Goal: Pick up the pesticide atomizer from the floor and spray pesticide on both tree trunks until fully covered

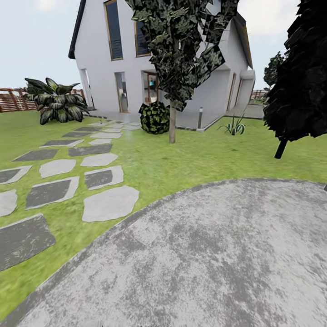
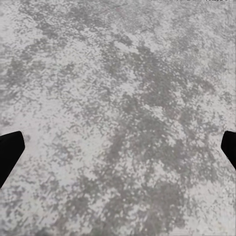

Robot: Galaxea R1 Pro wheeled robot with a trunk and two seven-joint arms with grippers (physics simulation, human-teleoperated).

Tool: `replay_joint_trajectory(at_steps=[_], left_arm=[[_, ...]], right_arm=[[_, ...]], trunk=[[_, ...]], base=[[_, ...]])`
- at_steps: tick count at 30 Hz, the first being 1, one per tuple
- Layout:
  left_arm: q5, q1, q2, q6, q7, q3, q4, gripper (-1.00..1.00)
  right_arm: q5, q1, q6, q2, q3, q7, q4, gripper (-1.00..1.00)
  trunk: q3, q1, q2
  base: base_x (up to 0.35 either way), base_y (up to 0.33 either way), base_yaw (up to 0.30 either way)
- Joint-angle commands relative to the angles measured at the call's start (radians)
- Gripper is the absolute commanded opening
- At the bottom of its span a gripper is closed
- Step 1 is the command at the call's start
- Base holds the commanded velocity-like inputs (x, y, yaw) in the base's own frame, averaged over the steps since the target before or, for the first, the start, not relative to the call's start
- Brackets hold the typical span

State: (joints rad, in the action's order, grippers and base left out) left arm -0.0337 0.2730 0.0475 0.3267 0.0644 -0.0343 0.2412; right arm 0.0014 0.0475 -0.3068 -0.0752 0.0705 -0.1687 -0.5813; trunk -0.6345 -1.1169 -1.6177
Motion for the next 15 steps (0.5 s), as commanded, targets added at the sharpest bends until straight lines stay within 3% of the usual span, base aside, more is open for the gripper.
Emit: replay_joint_trajectory(at_steps=[1,15], left_arm=[[0.000,0.000,0.000,0.000,0.000,0.000,0.000,1.00],[0.000,0.000,0.000,0.000,0.000,-0.004,0.000,1.00]], right_arm=[[0.000,0.000,0.000,0.000,0.000,0.000,0.000,1.00],[0.000,0.000,0.000,0.000,0.002,0.000,0.000,1.00]], trunk=[[-0.004,-0.004,-0.007],[-0.057,-0.058,-0.105]], base=[[0.000,0.000,0.247],[0.000,0.000,0.260]])
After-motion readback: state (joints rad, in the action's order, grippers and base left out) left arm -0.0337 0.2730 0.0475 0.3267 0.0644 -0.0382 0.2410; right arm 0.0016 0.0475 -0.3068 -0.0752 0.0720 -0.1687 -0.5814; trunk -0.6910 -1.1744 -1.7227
